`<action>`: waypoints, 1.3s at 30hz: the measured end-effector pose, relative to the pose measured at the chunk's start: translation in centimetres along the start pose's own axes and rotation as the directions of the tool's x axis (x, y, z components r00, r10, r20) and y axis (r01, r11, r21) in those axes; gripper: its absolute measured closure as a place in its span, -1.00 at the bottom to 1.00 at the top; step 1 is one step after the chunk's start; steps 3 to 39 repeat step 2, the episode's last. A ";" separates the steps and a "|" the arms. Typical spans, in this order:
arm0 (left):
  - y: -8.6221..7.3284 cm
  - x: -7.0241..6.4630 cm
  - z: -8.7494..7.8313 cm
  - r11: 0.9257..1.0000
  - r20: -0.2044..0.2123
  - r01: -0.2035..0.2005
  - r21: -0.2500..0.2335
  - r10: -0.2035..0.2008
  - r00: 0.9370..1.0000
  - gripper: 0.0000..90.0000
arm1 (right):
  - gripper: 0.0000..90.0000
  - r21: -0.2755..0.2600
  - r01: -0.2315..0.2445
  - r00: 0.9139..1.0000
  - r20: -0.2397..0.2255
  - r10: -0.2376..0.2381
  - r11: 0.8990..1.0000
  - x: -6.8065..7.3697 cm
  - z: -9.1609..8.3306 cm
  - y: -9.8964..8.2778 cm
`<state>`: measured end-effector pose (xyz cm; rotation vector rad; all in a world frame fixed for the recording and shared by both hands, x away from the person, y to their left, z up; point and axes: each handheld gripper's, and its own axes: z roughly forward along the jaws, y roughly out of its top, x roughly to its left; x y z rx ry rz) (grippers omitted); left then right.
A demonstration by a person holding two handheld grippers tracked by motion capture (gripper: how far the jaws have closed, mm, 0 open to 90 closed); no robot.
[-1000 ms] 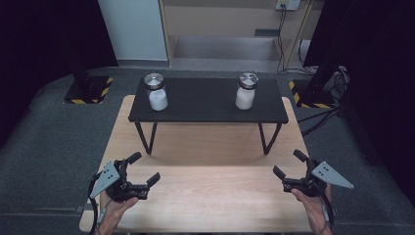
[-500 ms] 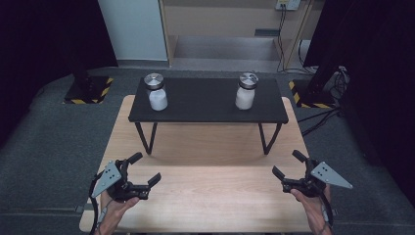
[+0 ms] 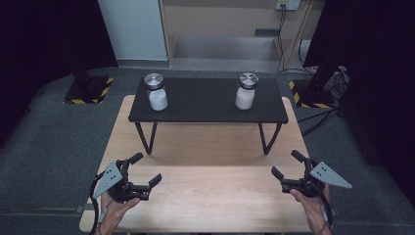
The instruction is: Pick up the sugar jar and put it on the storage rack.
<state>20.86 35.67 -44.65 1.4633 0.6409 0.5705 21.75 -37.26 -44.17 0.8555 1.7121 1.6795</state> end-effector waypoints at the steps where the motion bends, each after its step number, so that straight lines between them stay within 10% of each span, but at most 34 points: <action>1: 0.0 0.0 0.1 1.000 -0.001 -0.003 0.001 0.003 1.000 -1.00 | -0.94 -0.004 0.002 1.000 -0.002 -0.002 1.000 0.0 0.0 0.0; 39: 0.1 -0.1 0.1 1.000 -0.003 -0.008 0.005 0.008 1.000 -1.00 | -0.95 -0.006 0.003 1.000 -0.003 -0.003 1.000 0.0 0.0 0.0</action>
